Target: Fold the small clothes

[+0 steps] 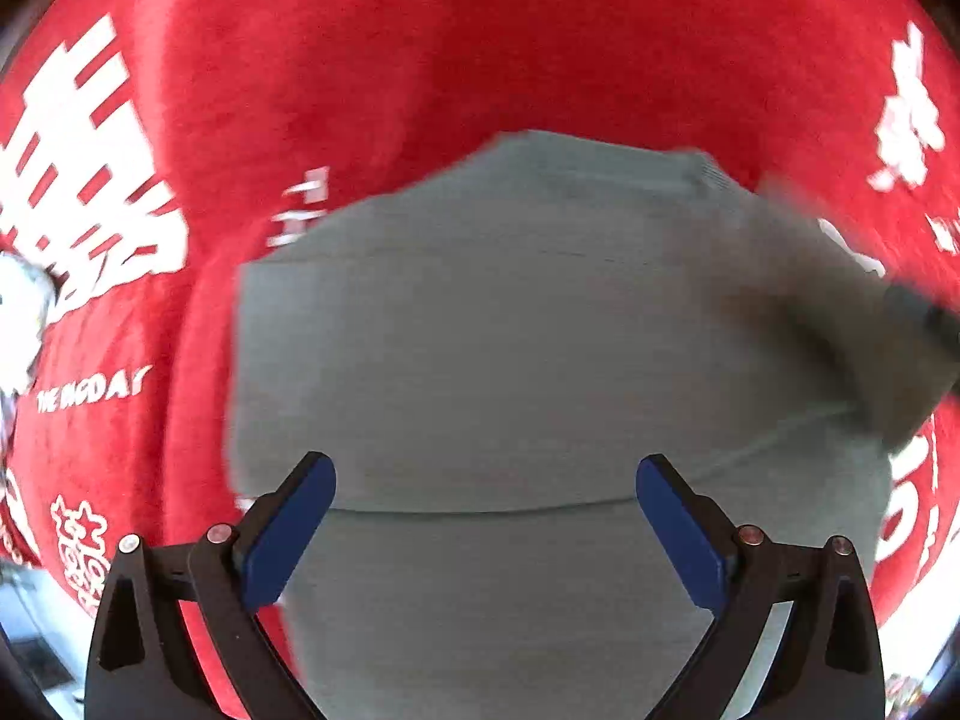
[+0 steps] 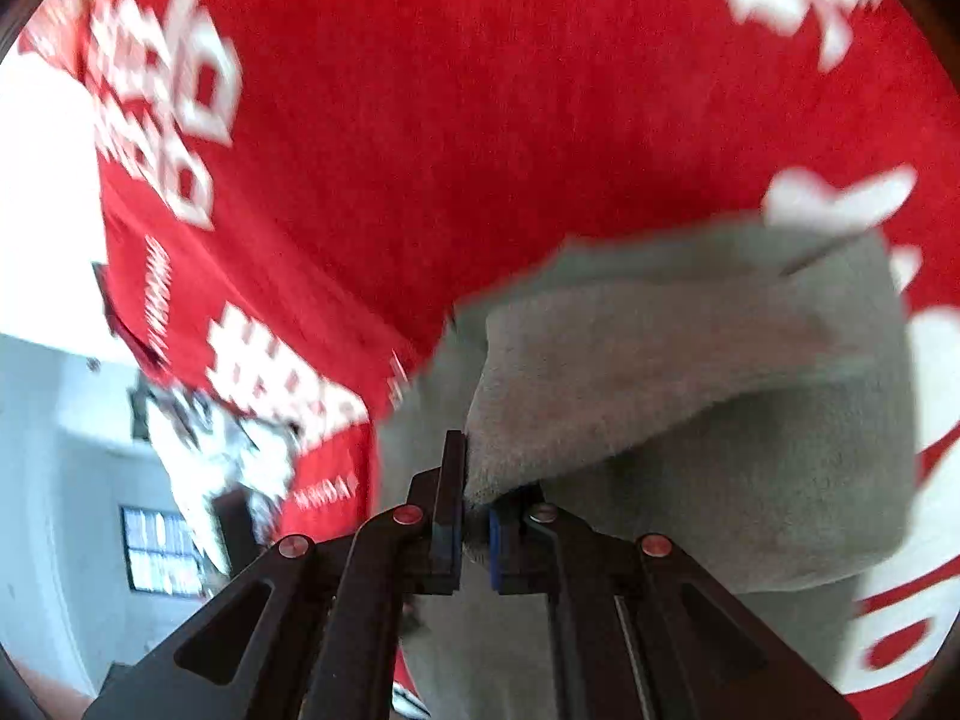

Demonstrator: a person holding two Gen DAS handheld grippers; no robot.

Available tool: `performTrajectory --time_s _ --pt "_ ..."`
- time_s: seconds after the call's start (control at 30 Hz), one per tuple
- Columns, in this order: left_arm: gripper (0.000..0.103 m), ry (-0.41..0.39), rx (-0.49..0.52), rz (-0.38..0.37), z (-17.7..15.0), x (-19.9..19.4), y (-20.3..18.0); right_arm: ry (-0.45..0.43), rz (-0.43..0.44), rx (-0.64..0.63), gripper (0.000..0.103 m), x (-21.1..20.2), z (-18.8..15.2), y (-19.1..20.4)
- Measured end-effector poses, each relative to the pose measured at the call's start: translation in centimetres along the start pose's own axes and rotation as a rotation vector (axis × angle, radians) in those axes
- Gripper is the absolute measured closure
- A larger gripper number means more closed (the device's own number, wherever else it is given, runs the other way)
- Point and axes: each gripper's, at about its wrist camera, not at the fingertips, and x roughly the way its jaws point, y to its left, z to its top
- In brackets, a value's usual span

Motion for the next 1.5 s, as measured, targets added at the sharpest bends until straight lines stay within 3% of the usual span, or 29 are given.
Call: performTrajectory --time_s 0.2,0.27,0.33,0.4,0.43,0.47,0.5,0.57,0.7,0.87,0.9,0.97,1.03,1.07,1.13,1.23,1.33,1.37,1.4,1.47,1.5 --pt "0.001 0.022 -0.085 0.026 -0.5 1.3 4.6 0.208 -0.208 0.062 0.092 8.3 -2.8 -1.9" --pt "0.001 0.021 -0.105 0.016 -0.8 1.5 5.5 0.189 -0.17 0.135 0.085 7.8 -3.0 -3.1" --pt "0.001 0.019 -0.119 0.002 -1.2 1.6 5.8 0.14 -0.133 0.205 0.061 6.4 -3.0 -3.9" --pt "0.001 0.019 -0.134 -0.021 -1.3 1.7 6.3 0.06 -0.133 0.263 0.059 4.8 -2.8 -4.7" --pt "0.001 0.019 -0.139 -0.028 -1.1 1.7 6.4 0.021 -0.146 0.292 0.063 4.0 -2.5 -5.2" --pt "0.001 0.014 -0.147 -0.038 -1.2 1.6 6.7 -0.016 -0.157 0.312 0.075 3.4 -2.0 -5.5" --pt "0.001 0.008 -0.152 -0.042 -1.2 1.5 6.9 -0.043 -0.166 0.314 0.097 3.0 -1.6 -5.5" --pt "0.001 -0.012 -0.171 -0.055 -1.1 1.1 7.6 -0.08 -0.2 0.247 0.097 2.9 -0.6 -3.9" --pt "0.001 -0.036 -0.208 -0.087 -1.1 0.5 8.9 -0.056 -0.255 -0.115 0.097 5.8 0.5 4.3" --pt "0.001 -0.017 -0.287 -0.1 -1.6 1.5 11.4 0.14 -0.363 -0.477 0.092 13.4 -3.6 10.4" --pt "0.001 -0.012 -0.297 -0.099 -1.7 1.7 11.7 0.205 -0.402 -0.524 0.088 15.4 -4.8 10.6" --pt "0.001 0.0 -0.314 -0.114 -1.9 2.0 12.0 0.296 -0.43 -0.548 0.068 17.5 -6.3 10.5" --pt "0.001 0.002 -0.307 -0.139 -1.9 2.0 11.6 0.319 -0.395 -0.514 0.047 16.6 -7.3 9.6" --pt "0.001 0.003 -0.292 -0.159 -1.8 2.0 11.1 0.305 -0.372 -0.489 0.044 15.5 -7.4 9.2" --pt "0.001 0.013 -0.262 -0.195 -1.5 2.3 9.9 0.295 -0.356 -0.435 0.042 13.4 -7.1 8.1" --pt "0.001 0.044 -0.244 -0.254 -0.6 3.6 7.9 0.261 -0.354 -0.257 0.042 9.3 -6.3 4.1" --pt "0.004 0.071 -0.249 -0.297 0.2 4.9 6.5 0.192 -0.357 -0.024 0.042 3.6 -5.4 -2.6" --pt "0.009 0.08 -0.249 -0.306 0.4 5.3 6.0 0.166 -0.35 0.055 0.042 1.8 -5.4 -4.4" --pt "0.021 0.09 -0.246 -0.31 0.6 5.6 5.5 0.143 -0.343 0.112 0.042 0.8 -5.7 -5.2" --pt "0.034 0.099 -0.234 -0.287 0.9 5.9 4.7 0.069 -0.306 0.269 0.042 -2.0 -5.6 -8.8" --pt "0.06 0.085 -0.216 -0.27 1.2 5.6 4.4 0.044 -0.291 0.313 0.042 -2.6 -5.4 -9.8"
